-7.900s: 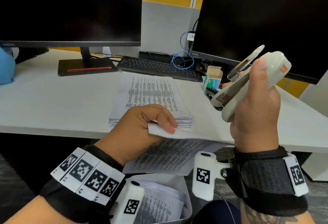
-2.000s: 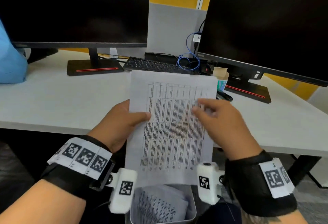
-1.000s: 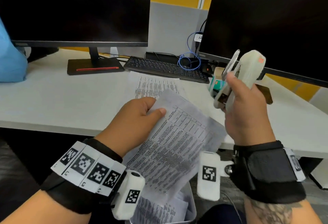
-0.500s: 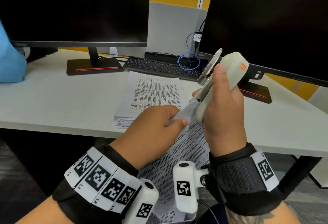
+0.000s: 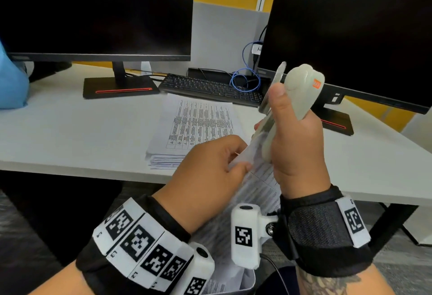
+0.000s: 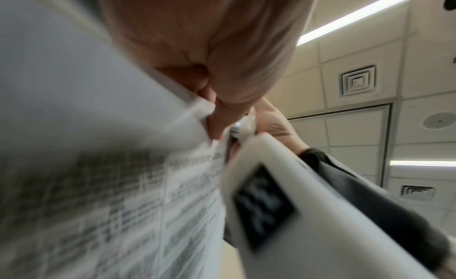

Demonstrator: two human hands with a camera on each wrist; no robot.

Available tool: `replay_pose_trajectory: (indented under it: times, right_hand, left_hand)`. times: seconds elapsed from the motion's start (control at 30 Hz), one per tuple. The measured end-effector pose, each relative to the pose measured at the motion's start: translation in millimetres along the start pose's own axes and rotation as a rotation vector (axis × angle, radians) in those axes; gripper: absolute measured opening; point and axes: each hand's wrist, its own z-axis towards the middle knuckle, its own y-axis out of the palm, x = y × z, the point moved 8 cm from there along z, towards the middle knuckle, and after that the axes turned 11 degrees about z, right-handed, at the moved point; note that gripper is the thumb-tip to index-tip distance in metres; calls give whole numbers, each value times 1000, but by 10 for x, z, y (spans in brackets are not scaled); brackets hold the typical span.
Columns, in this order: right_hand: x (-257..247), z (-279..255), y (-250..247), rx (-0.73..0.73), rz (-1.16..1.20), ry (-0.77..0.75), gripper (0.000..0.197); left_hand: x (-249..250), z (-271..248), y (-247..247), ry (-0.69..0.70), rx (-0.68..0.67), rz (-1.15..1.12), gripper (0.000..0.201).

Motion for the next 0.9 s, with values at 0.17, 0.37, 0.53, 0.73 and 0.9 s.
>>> replay_pose_trajectory:
  times: [0.17,0.37,0.53,0.73,0.9]
  right_hand:
    - [-179,-74,-311,109,77,-157,33]
    - [-189,-142,-435,159,51,-190,33]
    - [-209,-167,-409,144,24,-222,33]
    - [-235,-209,-374,168,61,-212,41]
    - [-222,-145,-266,171,220,-112,34]
  left_hand:
    - [24,-84,-386,182,272,-28,35]
    - [84,-141,-549,307,418,-53,40]
    - [57,-152,-532,287,421,-62,40]
    - [-2,-122,-511,191,387,-146,31]
    - [-99,-41,-375,-22,270,-325,31]
